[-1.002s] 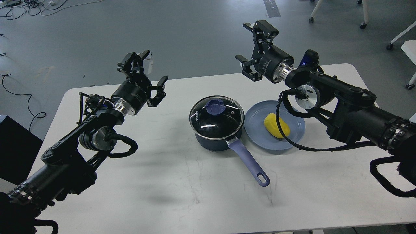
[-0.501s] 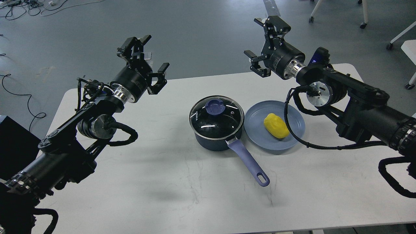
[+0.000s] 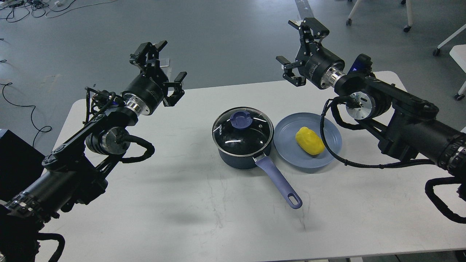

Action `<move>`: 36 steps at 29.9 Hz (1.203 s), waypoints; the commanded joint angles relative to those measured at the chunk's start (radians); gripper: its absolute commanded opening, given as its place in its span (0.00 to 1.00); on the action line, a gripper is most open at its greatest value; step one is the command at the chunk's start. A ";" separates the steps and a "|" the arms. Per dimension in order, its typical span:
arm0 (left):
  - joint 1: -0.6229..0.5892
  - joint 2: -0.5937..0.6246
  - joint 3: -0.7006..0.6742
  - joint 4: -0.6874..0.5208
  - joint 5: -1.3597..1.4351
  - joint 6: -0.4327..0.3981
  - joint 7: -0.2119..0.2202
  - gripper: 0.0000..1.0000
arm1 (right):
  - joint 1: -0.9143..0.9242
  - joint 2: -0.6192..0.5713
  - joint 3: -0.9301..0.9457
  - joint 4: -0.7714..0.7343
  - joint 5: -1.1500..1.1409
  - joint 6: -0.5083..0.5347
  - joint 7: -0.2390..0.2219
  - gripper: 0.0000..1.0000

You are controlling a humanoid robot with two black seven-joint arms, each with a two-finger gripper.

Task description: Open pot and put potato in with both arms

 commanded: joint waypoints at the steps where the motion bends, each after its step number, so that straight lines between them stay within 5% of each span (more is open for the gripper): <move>1: 0.000 -0.002 -0.001 0.000 0.008 0.008 -0.002 0.98 | -0.009 -0.014 0.005 0.001 0.001 0.006 -0.002 1.00; 10: -0.004 0.003 -0.002 0.000 0.128 0.022 -0.016 0.98 | -0.020 -0.077 0.044 0.000 0.002 0.053 -0.021 1.00; 18: -0.009 -0.001 0.018 -0.021 0.673 0.204 -0.218 0.98 | -0.040 -0.115 0.048 -0.006 0.031 0.078 -0.021 1.00; 27: -0.110 -0.008 0.093 -0.094 1.065 0.221 -0.233 0.98 | -0.094 -0.141 0.075 -0.016 0.071 0.027 -0.021 1.00; 36: -0.173 -0.067 0.294 -0.065 1.503 0.335 -0.233 0.98 | -0.109 -0.147 0.106 -0.038 0.122 -0.034 -0.029 1.00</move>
